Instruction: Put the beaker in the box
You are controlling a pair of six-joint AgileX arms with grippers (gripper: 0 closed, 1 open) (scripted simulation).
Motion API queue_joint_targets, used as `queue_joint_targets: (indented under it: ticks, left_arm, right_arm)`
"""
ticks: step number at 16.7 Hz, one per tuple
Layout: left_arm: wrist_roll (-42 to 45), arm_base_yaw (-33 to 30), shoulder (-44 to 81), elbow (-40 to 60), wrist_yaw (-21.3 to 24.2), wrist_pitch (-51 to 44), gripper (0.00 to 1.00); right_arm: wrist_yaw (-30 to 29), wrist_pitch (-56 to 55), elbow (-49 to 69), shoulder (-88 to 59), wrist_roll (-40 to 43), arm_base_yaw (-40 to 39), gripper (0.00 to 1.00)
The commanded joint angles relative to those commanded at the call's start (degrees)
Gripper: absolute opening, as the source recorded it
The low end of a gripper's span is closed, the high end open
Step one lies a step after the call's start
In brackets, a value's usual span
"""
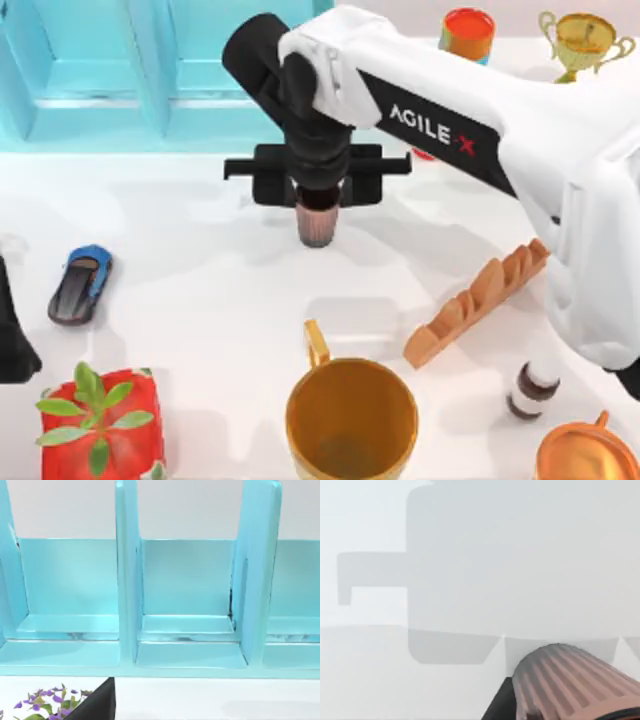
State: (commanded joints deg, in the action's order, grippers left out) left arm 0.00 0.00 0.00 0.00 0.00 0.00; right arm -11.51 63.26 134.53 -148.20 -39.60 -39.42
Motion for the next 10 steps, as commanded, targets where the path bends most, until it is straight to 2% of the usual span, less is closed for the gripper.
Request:
queue_joint_targets:
  ticks: [4,10]
  left_arm:
    - [0.00,0.00,0.00,0.00,0.00,0.00,1.00]
    - [0.00,0.00,0.00,0.00,0.00,0.00,1.00]
  right_arm:
    - [0.00,0.00,0.00,0.00,0.00,0.00,0.02]
    - [0.00,0.00,0.00,0.00,0.00,0.00,0.00]
